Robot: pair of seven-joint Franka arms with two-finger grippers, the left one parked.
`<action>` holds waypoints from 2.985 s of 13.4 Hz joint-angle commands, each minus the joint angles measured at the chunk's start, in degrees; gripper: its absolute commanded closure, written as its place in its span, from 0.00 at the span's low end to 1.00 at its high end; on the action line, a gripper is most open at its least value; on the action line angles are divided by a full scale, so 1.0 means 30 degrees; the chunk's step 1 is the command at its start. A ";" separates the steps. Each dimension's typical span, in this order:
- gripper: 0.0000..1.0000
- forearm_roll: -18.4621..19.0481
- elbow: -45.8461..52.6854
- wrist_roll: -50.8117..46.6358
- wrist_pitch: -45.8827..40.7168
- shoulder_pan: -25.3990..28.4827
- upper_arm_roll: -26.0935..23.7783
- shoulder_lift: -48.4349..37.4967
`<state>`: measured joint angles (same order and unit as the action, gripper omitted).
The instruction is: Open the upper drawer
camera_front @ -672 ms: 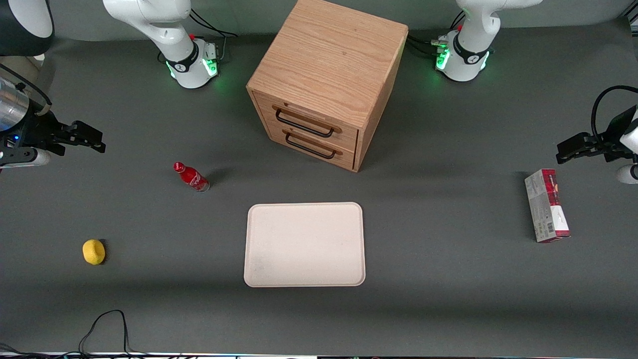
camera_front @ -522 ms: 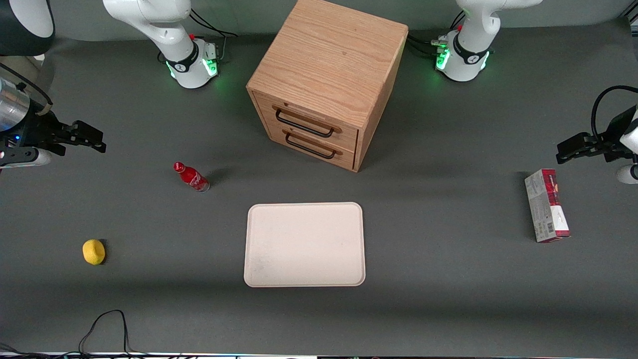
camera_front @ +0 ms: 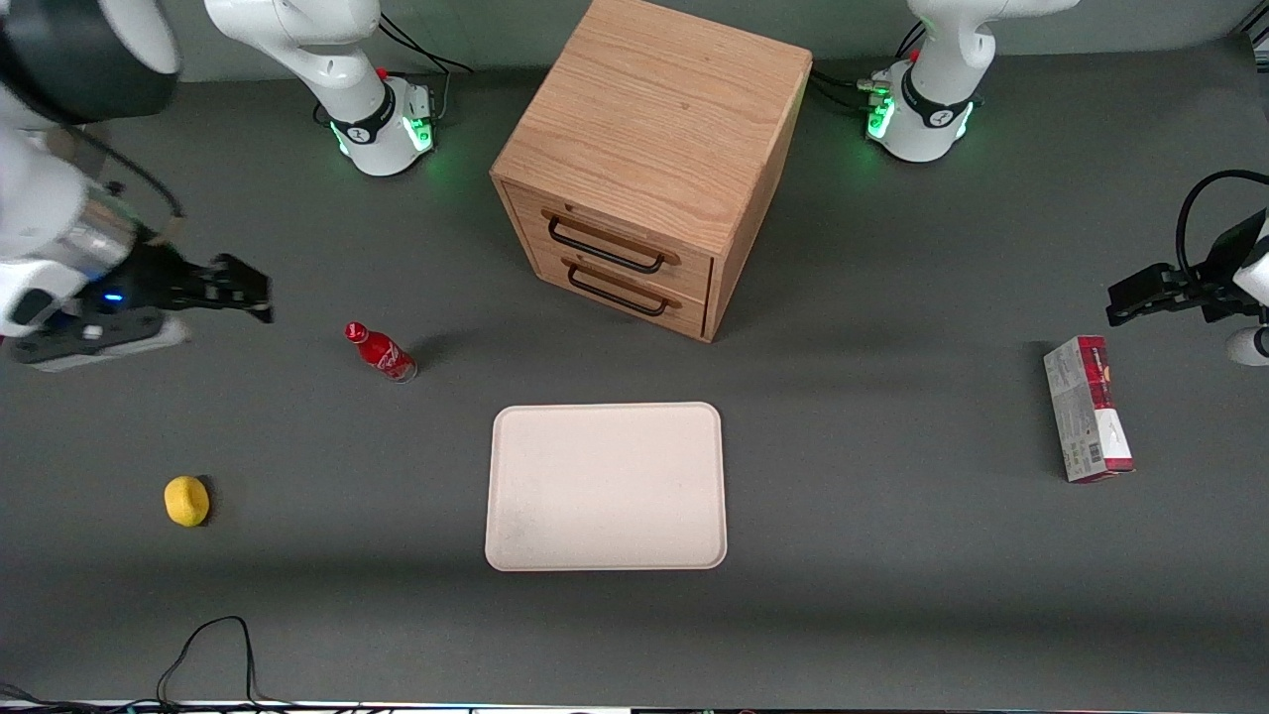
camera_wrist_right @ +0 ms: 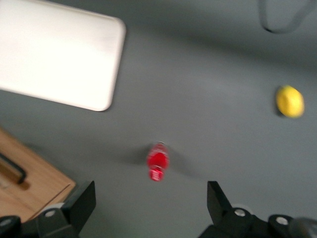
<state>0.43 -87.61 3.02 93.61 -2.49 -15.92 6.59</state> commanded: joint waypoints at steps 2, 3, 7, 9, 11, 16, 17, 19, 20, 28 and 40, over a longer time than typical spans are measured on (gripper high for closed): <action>0.00 0.0067 0.1988 0.0400 -0.0675 0.0156 -0.4319 0.2344; 0.00 -0.0024 0.2017 0.0401 -0.0733 0.0156 -0.5403 0.2752; 0.00 -0.2129 0.1638 0.0430 -0.0821 0.0156 -0.8256 0.3840; 0.00 -0.2309 0.0761 0.0459 -0.0765 0.0186 -0.8897 0.3898; 0.00 -0.2310 -0.0437 0.0488 0.0343 0.0186 -0.9076 0.3899; 0.00 -0.2193 -0.4275 0.0898 0.5262 0.0244 -0.9487 0.3899; 0.00 -0.2193 -0.4746 0.0899 0.5997 0.0244 -0.9516 0.3899; 0.00 -0.2106 -0.5276 0.0928 0.6734 0.0274 -0.9487 0.3986; 0.00 -0.2047 -0.5307 0.1073 0.6795 0.0274 -0.9516 0.4248; 0.00 0.0264 -0.4666 0.1661 0.7704 0.0215 -0.9341 0.5538; 0.00 0.5040 0.0461 0.1632 0.7411 -0.0078 -0.7554 0.8672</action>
<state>12.37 -89.30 7.29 116.85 -2.96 -38.56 30.48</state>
